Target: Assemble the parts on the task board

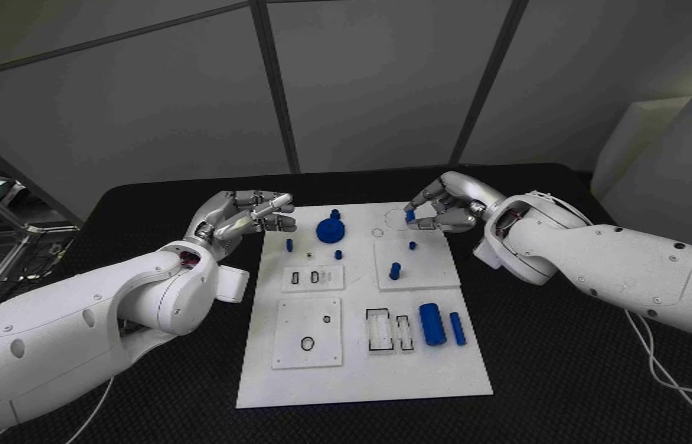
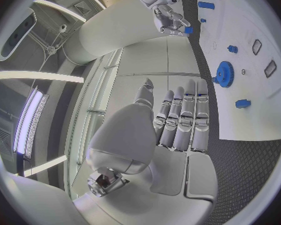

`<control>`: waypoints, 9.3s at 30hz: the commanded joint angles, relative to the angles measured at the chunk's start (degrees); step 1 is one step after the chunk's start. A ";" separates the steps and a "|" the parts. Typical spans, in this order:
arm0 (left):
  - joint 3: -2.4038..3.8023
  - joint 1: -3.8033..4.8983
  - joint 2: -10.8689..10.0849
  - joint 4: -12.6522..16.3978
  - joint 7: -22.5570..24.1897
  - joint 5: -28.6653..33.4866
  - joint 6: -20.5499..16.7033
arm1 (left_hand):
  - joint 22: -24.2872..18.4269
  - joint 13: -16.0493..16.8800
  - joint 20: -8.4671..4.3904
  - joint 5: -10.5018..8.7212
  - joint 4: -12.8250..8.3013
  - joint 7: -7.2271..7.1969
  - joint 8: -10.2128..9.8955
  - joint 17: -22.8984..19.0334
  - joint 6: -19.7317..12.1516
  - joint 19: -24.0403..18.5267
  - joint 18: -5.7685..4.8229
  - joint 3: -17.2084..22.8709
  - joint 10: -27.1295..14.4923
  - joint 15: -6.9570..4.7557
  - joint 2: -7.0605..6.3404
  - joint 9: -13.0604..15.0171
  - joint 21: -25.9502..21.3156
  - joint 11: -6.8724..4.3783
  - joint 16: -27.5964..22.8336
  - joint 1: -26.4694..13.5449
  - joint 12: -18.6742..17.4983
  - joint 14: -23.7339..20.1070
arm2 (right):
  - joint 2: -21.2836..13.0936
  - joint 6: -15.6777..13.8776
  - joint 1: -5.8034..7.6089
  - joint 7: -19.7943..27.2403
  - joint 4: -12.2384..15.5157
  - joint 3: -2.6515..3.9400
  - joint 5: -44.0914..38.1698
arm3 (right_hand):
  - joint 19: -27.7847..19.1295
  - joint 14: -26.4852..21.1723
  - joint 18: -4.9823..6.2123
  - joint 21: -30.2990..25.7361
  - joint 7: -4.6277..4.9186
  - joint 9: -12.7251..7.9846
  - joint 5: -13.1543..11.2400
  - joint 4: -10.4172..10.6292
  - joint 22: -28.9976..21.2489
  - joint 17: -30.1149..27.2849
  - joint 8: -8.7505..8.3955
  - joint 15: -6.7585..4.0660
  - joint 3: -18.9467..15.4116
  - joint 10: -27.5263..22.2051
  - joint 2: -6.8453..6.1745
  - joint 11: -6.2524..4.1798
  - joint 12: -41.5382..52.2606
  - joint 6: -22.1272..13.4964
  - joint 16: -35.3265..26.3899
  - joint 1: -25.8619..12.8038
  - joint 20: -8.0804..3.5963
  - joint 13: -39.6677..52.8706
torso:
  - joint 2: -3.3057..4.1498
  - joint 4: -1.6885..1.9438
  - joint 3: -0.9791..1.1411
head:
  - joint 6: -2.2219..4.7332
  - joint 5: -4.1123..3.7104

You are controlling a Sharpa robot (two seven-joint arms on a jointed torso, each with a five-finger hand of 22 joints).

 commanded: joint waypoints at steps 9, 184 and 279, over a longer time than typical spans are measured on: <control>0.06 0.11 0.60 -1.16 0.20 0.14 0.65 | -0.07 -0.02 0.16 -0.29 -0.31 0.40 -0.33 0.07 0.05 -0.17 -0.67 -0.09 0.09 0.03 0.49 -0.07 -0.38 0.42 -0.19 -0.14 -0.32 -0.26 | 6.02 -2.90 -0.41 -6.87 7.04 0.17 -5.76 | 6.04 3.59 -0.42 0.30 -0.35 0.23 0.33 -0.06 15.10 4.33 0.29 -0.50 0.30 1.13 0.47 -0.58 0.14 0.74 0.05 -0.21 -0.57 5.33 | -0.05 -0.04 -0.04 | -0.48 1.35; -6.29 12.12 22.69 -17.89 -59.68 -50.99 37.87 | 61.58 78.65 -9.75 -6.83 12.48 -7.74 13.16 78.05 3.35 25.70 -6.86 -6.25 25.10 -10.17 3.03 47.37 56.45 -8.95 79.42 -8.57 64.24 24.33 | -1.28 1.82 2.30 -6.45 7.60 0.97 9.79 | -5.93 -0.15 4.47 -14.94 1.44 -1.09 -8.15 7.80 -6.06 -12.09 -1.25 0.67 -11.20 -7.32 -4.21 0.98 -15.75 -7.42 -14.09 2.75 0.41 -9.47 | -3.89 -0.21 0.92 | -5.84 5.10; -6.59 7.40 15.53 -7.08 -56.54 -56.56 19.05 | 65.29 80.73 -10.29 19.29 -0.21 -8.13 5.34 78.94 5.26 26.59 -7.17 37.73 26.45 -10.75 -6.06 63.15 56.78 -9.57 80.18 -9.61 61.23 24.69 | 0.44 5.67 2.25 -7.44 3.78 0.93 7.39 | -5.82 -0.05 4.51 -15.32 1.48 -1.07 -7.74 7.47 -6.35 -12.21 -1.18 0.68 -10.86 -7.35 -3.75 1.01 -15.83 -7.58 -14.49 2.69 0.41 -9.68 | -4.18 0.23 1.19 | -7.58 5.80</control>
